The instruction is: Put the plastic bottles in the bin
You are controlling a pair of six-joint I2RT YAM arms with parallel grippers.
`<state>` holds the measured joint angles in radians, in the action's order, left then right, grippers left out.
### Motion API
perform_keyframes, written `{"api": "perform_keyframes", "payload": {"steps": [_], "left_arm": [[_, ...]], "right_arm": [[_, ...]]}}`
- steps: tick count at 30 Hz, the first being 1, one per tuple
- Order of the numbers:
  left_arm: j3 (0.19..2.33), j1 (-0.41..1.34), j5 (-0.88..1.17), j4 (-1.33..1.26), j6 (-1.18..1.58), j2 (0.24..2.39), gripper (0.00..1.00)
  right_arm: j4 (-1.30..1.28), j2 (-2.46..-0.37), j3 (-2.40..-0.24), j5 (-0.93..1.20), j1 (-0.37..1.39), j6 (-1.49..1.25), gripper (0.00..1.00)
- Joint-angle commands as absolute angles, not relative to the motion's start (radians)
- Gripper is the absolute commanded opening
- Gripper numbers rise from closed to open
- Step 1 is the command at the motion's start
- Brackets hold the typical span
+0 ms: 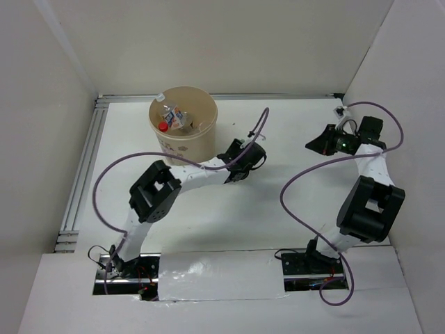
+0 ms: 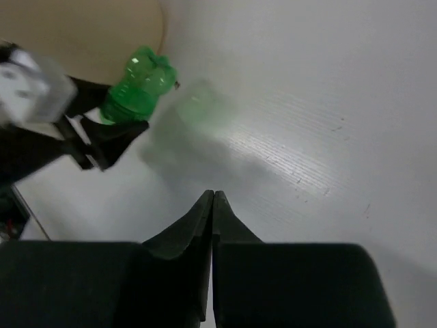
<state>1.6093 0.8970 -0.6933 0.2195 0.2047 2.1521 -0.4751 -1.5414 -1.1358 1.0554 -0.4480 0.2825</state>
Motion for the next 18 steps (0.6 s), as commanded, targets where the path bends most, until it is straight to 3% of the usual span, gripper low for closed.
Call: {"api": "perform_keyframes", "payload": {"steps": [1,3,4,5,6,8,18], "left_arm": [[1.638,0.931,-0.612,0.121,0.173,1.872,0.11],[1.687,0.931,-0.612,0.121,0.163,1.788,0.09],[1.698,0.931,-0.598,0.121,0.134,1.761,0.09],[1.707,0.931,-0.598,0.106,0.133,1.737,0.09],[1.707,0.922,-0.598,0.106,0.133,1.712,0.09],[1.688,0.893,-0.598,0.092,0.15,1.646,0.1],[1.641,0.641,-0.592,0.146,0.305,1.643,0.21]], "right_arm": [[-0.509,-1.485,-1.105,0.976,-0.364,0.362,0.0],[-0.471,-1.476,-1.08,0.931,-0.315,0.362,0.06],[-0.451,-1.476,-1.053,0.917,-0.302,0.362,0.19],[-0.436,-1.476,-1.042,0.905,-0.278,0.353,0.48],[-0.427,-1.476,-1.032,0.894,-0.269,0.353,0.61],[-0.411,-1.476,-1.017,0.884,-0.255,0.353,0.75],[-0.411,-1.457,-0.994,0.851,-0.227,0.373,0.79]]}}
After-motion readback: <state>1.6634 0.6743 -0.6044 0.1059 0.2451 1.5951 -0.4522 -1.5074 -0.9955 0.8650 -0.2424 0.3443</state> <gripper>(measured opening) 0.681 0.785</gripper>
